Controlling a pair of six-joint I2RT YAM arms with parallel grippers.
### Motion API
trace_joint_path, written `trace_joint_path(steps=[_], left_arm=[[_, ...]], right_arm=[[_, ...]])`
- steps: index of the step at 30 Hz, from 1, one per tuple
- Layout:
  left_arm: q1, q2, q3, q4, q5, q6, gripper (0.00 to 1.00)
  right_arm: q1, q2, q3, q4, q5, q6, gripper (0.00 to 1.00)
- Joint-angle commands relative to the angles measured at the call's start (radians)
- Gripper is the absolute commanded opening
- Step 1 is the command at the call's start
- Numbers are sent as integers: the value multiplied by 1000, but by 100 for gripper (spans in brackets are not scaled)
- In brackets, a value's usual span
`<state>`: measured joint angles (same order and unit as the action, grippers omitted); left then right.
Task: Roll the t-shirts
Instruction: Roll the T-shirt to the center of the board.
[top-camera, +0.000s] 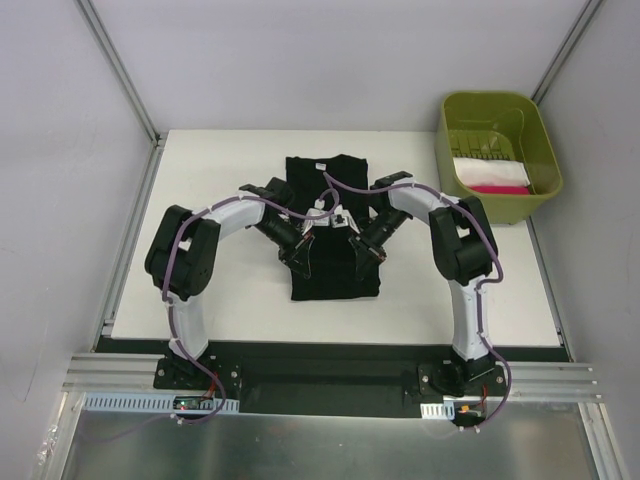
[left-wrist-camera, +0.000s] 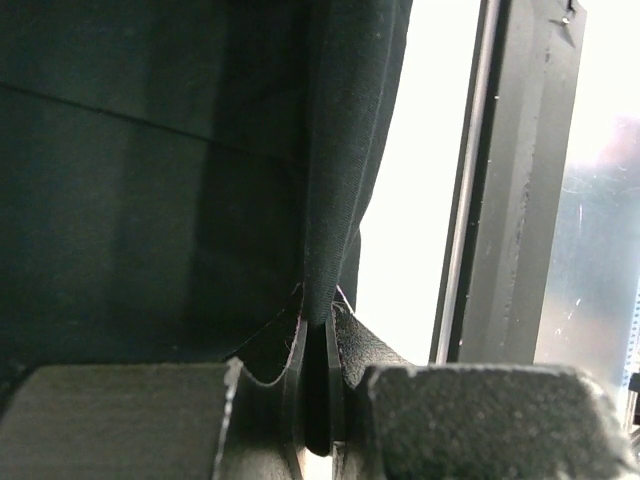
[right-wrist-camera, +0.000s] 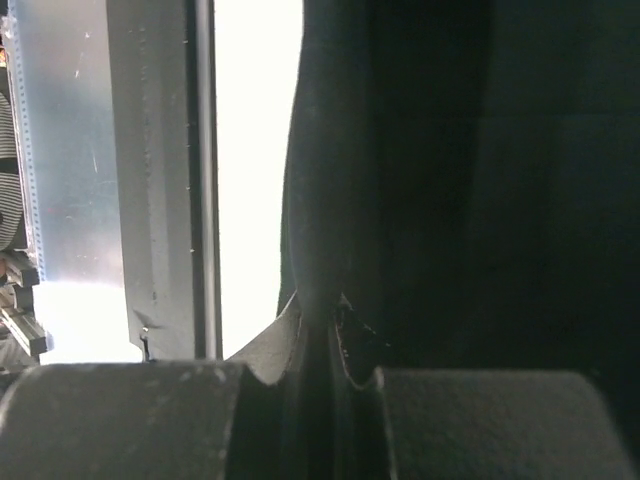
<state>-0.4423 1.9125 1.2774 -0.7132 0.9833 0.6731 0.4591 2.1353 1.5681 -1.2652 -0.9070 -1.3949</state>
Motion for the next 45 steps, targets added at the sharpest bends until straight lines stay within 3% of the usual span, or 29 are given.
trace_joint_path(steps=[1, 7, 12, 14, 23, 25, 29, 33, 39, 45], left_arm=[[17, 34, 62, -58, -31, 11, 1], [24, 51, 63, -55, -86, -24, 11], [27, 36, 33, -26, -147, -58, 41], [31, 26, 13, -14, -159, -50, 46], [48, -118, -124, 99, -251, -93, 52], [50, -194, -205, 124, -267, -121, 53], [50, -377, -361, 210, -331, -173, 64], [36, -579, -464, 267, -377, -178, 65], [-125, -754, -601, 501, -492, 18, 67], [-269, -708, -697, 742, -603, 128, 68]], right_arm=[[3, 64, 72, -192, 26, -29, 7], [0, 121, 108, -203, 33, 36, 8], [-2, 140, 122, -201, 39, 59, 8], [0, 146, 122, -186, 46, 88, 8], [7, 215, 208, -152, 100, 238, 9], [10, 221, 211, -145, 105, 252, 9], [23, 225, 216, -125, 135, 286, 9], [26, 267, 257, -129, 160, 339, 8], [24, 351, 343, -166, 186, 419, 8], [26, 374, 359, -172, 195, 444, 8]])
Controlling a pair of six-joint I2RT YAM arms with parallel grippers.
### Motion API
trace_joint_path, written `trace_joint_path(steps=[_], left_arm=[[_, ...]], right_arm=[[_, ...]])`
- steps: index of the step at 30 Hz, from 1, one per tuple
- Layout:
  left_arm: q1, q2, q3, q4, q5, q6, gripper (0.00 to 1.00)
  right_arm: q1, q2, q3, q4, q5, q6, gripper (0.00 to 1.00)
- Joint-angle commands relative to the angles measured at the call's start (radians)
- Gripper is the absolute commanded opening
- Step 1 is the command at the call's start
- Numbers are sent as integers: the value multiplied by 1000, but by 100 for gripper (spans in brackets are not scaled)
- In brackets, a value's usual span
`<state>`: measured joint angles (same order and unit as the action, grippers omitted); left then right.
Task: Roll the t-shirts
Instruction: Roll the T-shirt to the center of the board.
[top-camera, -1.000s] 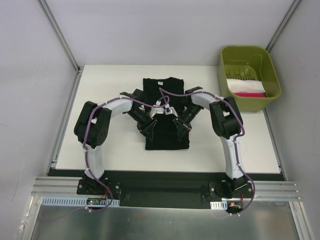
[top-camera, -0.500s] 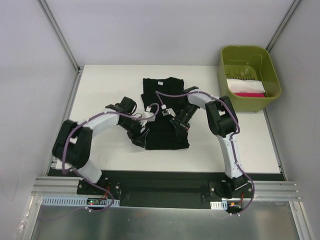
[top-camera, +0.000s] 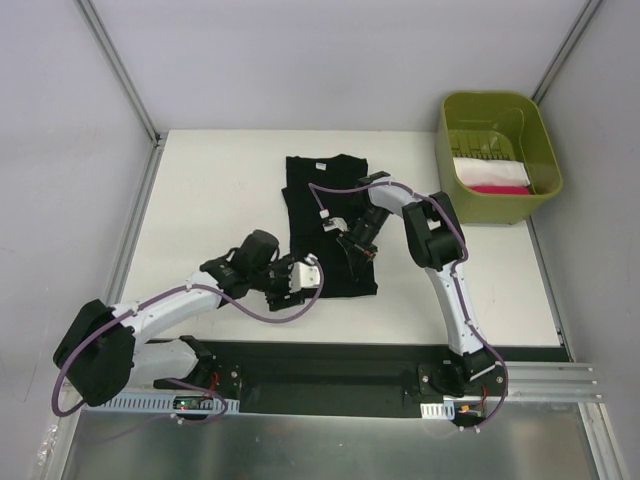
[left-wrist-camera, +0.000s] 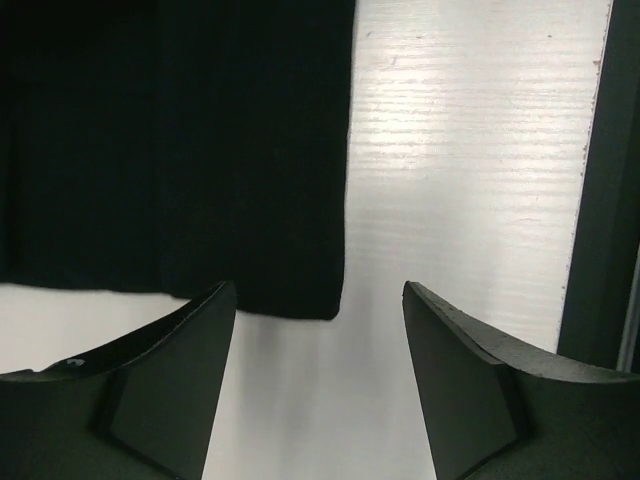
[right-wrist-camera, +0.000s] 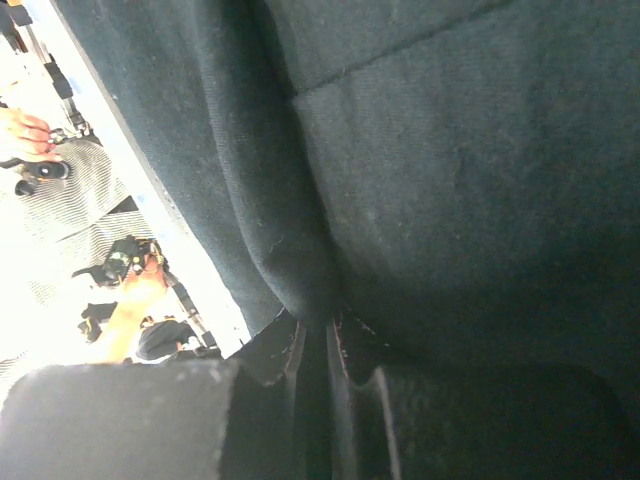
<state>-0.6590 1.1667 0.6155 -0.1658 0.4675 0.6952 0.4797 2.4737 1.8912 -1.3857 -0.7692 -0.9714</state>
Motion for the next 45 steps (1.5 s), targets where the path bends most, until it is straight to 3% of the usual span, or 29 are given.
trace_joint_path(steps=[1, 10, 15, 18, 20, 22, 24, 25, 26, 28, 29, 30, 31, 32, 34, 35, 37, 38, 39, 41, 45], left_arm=[[-73, 51, -40, 212, -95, 109, 68], [-142, 154, -85, 284, -170, 226, 66], [-146, 278, -62, 264, -233, 340, 52], [-146, 320, -17, 200, -216, 355, 23], [-148, 320, -17, 175, -198, 366, 15], [-148, 314, -8, 141, -176, 365, 4], [-146, 304, 13, 86, -158, 348, 0], [-143, 291, 21, 68, -124, 342, 0], [-140, 284, 30, 24, -90, 336, 0], [-127, 274, 68, -21, -37, 328, 0], [-117, 274, 88, -58, 38, 328, 0], [-107, 278, 133, -107, 66, 319, 0], [-82, 292, 160, -132, 92, 302, 0], [-65, 303, 188, -150, 144, 261, 0], [-31, 326, 262, -193, 204, 230, 0], [1, 330, 277, -198, 230, 204, 0], [19, 353, 322, -225, 289, 193, 0], [36, 364, 338, -242, 305, 191, 0], [44, 373, 360, -248, 328, 190, 0], [56, 398, 372, -264, 342, 190, 0], [75, 430, 412, -291, 370, 198, 0]], right_arm=[[5, 40, 48, -59, 57, 19, 8], [5, 51, 57, -73, 57, 11, 8], [5, 64, 77, -92, 57, 8, 11], [10, 47, 56, -79, 68, 8, 23], [7, -25, 4, -15, 62, 7, 45], [-22, -93, -73, 51, 59, 25, 60], [-94, -186, -46, 122, 50, 72, 65], [-127, -217, -25, 128, 10, 86, 87], [-162, -245, -2, 151, -14, 121, 98], [-257, -355, 29, 183, -39, 135, 96], [-282, -407, 7, 276, -29, 143, 96], [-324, -577, -41, 366, -1, 189, 96], [-338, -685, -132, 495, 154, 248, 96], [-348, -826, -370, 850, 248, 298, 96], [-351, -1139, -638, 1185, 324, 304, 96], [-348, -1197, -796, 1378, 306, 298, 96], [-329, -1230, -808, 1351, 169, 324, 96], [-320, -1205, -757, 1076, 95, 271, 96], [-250, -1172, -657, 915, 79, 201, 96], [-144, -1162, -670, 727, 189, 15, 96], [-9, -1357, -1103, 1058, 251, -76, 96]])
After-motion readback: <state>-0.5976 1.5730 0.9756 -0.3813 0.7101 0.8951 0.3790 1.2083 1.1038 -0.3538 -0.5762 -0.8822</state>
